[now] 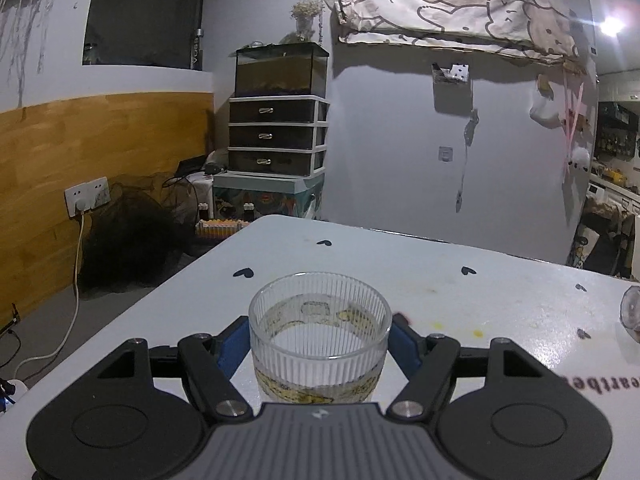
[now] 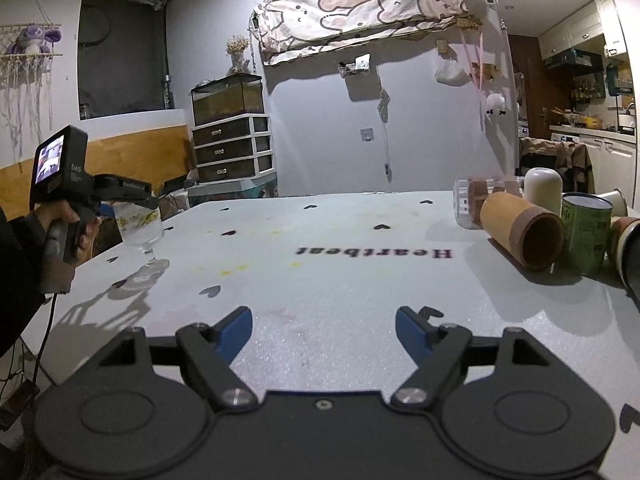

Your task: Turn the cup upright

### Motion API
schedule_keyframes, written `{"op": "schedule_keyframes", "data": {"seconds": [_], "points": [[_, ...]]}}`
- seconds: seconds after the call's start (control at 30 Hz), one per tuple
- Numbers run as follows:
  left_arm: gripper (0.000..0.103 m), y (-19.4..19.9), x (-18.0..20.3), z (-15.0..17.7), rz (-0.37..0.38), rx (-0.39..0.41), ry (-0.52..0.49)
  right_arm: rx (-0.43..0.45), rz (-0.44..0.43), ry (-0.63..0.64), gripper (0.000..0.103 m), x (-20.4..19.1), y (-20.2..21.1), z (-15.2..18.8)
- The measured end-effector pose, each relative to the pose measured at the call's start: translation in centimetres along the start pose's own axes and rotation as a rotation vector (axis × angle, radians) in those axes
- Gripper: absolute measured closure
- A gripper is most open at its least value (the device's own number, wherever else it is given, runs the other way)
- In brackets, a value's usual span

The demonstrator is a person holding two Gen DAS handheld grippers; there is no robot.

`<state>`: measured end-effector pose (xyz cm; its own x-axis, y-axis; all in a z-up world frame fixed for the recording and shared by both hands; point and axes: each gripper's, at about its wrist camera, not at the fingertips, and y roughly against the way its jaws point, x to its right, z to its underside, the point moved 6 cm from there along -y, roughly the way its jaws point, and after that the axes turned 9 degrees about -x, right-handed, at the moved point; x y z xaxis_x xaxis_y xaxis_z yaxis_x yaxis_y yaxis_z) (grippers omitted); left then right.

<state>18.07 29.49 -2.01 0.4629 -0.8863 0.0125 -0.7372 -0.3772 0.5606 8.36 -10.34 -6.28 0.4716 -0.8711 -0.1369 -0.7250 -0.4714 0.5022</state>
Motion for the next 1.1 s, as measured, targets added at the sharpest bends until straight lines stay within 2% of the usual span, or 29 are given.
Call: {"op": "schedule_keyframes", "data": {"seconds": [0.1,0.23,0.37,0.5,0.6,0.73,0.9,1.1], "points": [[0.029,-0.1,-0.2,0.1,0.002,0.006,0.012,0.001,-0.006,0.007,0.021,-0.5,0.0,-0.4],[0.015,0.9,-0.7,0.6,-0.019,0.013,0.043,0.011,-0.032,0.015,0.013,-1.1,0.2,-1.4],[0.009,5.0,-0.7,2.5,-0.019,0.042,0.057,0.041,-0.022,0.029,0.002,-1.4,0.9,-2.6],[0.001,10.0,-0.4,4.9,-0.031,0.088,0.02,0.054,-0.025,0.031,0.0,-1.6,1.2,-3.5],[0.0,13.3,0.0,6.5,-0.027,0.092,-0.013,0.057,-0.022,0.036,0.0,-1.8,1.1,-3.8],[0.0,15.7,0.7,8.6,-0.024,0.078,-0.065,0.054,-0.021,0.039,0.0,-1.8,1.0,-4.0],[0.0,16.4,1.2,11.5,-0.025,0.025,-0.061,0.041,-0.029,0.05,0.0,-2.1,0.6,-4.0],[0.0,16.8,1.3,13.7,-0.013,-0.027,0.001,0.023,-0.028,0.085,0.0,-2.6,0.3,-3.5]]}}
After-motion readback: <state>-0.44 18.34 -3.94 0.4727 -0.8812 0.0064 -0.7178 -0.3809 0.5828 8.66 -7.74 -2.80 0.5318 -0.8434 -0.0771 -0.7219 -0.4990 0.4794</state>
